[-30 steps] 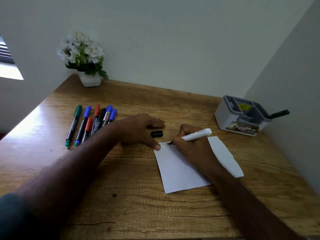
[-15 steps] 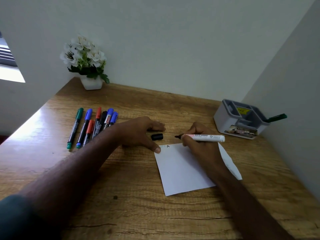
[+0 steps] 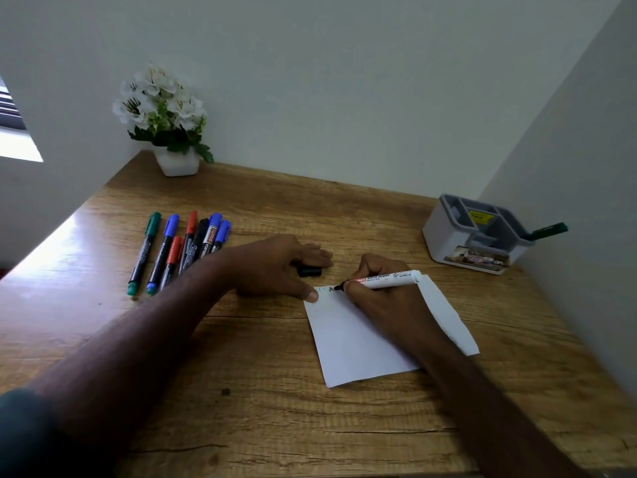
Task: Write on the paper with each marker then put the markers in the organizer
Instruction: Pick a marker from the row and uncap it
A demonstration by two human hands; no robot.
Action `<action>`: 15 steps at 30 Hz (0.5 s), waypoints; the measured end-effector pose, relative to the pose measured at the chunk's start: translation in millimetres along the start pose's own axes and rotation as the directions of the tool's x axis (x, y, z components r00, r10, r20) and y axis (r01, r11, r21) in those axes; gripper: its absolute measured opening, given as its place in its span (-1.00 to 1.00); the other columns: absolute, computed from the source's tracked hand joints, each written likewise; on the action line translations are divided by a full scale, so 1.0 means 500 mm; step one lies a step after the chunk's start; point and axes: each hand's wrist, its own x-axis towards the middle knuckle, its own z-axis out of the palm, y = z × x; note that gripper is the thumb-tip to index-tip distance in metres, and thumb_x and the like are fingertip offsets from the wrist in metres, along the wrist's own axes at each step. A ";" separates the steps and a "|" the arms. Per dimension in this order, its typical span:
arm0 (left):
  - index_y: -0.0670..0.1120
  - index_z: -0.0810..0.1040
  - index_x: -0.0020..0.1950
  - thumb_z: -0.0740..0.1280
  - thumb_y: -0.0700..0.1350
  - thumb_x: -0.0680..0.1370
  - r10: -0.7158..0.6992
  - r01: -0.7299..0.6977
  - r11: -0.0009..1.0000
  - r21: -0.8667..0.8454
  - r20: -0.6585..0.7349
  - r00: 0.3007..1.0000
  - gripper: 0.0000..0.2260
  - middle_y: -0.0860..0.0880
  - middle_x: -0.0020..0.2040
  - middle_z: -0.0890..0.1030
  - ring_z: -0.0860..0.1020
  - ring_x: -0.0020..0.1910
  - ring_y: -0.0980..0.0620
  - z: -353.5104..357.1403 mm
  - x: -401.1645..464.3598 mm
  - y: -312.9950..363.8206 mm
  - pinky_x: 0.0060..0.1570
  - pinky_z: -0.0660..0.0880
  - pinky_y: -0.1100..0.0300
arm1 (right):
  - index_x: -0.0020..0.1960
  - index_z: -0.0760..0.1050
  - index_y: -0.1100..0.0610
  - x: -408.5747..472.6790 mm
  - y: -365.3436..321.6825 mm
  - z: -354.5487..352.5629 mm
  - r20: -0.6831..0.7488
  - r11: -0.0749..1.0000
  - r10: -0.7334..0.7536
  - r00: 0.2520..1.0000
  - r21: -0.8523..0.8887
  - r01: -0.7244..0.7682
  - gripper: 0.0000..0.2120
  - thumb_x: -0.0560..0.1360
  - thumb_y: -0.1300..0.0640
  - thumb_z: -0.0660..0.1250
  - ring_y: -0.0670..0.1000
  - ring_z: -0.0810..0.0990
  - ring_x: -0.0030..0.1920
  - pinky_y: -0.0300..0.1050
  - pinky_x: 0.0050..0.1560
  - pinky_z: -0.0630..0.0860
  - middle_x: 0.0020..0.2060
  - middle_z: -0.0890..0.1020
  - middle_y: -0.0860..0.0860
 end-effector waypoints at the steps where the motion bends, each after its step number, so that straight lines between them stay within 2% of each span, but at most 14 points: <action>1: 0.21 0.24 0.50 0.38 0.15 0.50 0.005 -0.005 1.000 0.002 -0.004 1.000 -0.39 0.19 0.54 0.18 0.07 0.47 0.25 0.001 0.001 0.000 0.37 -0.05 0.23 | -0.30 0.43 0.16 0.002 0.002 0.001 0.007 1.000 0.014 1.000 -0.023 -0.014 -0.75 0.49 0.13 0.40 -0.22 0.47 -0.37 -0.41 -0.42 0.34 -0.40 0.51 -0.01; 4: 0.25 0.23 0.49 0.39 0.17 0.49 -0.015 0.015 1.000 -0.013 0.006 1.000 -0.39 0.18 0.55 0.18 0.11 0.52 0.13 0.003 0.003 -0.004 0.39 0.00 0.18 | -0.35 0.30 0.07 0.003 0.004 0.001 0.049 0.988 0.146 0.988 -0.063 -0.143 -0.65 0.54 0.09 0.36 -0.14 0.40 -0.45 -0.41 -0.44 0.30 -0.43 0.38 -0.07; 8: 0.25 0.23 0.49 0.39 0.15 0.49 -0.032 0.032 0.999 -0.009 0.006 0.999 -0.39 0.16 0.55 0.19 0.18 0.49 0.08 0.001 0.002 0.002 0.31 0.07 0.22 | -0.32 0.42 0.05 -0.003 -0.001 -0.003 0.015 0.998 0.040 0.999 0.037 -0.041 -0.74 0.51 0.15 0.39 -0.27 0.50 -0.39 -0.44 -0.44 0.33 -0.43 0.49 -0.13; 11: 0.22 0.22 0.50 0.39 0.13 0.50 -0.036 0.036 0.999 -0.006 0.003 0.999 -0.39 0.15 0.54 0.21 0.20 0.47 0.08 -0.001 0.000 0.007 0.28 0.10 0.22 | -0.34 0.40 0.08 -0.007 -0.007 -0.005 0.013 0.996 0.034 0.999 0.079 -0.035 -0.72 0.50 0.21 0.39 -0.30 0.49 -0.42 -0.44 -0.46 0.33 -0.47 0.46 -0.14; 15: 0.22 0.24 0.50 0.40 0.14 0.49 -0.014 0.014 0.999 -0.031 0.002 1.000 -0.38 0.17 0.55 0.18 0.10 0.50 0.18 0.001 -0.001 0.003 0.36 0.00 0.22 | -0.35 0.36 0.08 -0.005 0.004 0.000 -0.009 0.996 0.036 0.999 0.078 -0.035 -0.70 0.50 0.21 0.39 -0.29 0.47 -0.43 -0.42 -0.45 0.33 -0.52 0.47 -0.17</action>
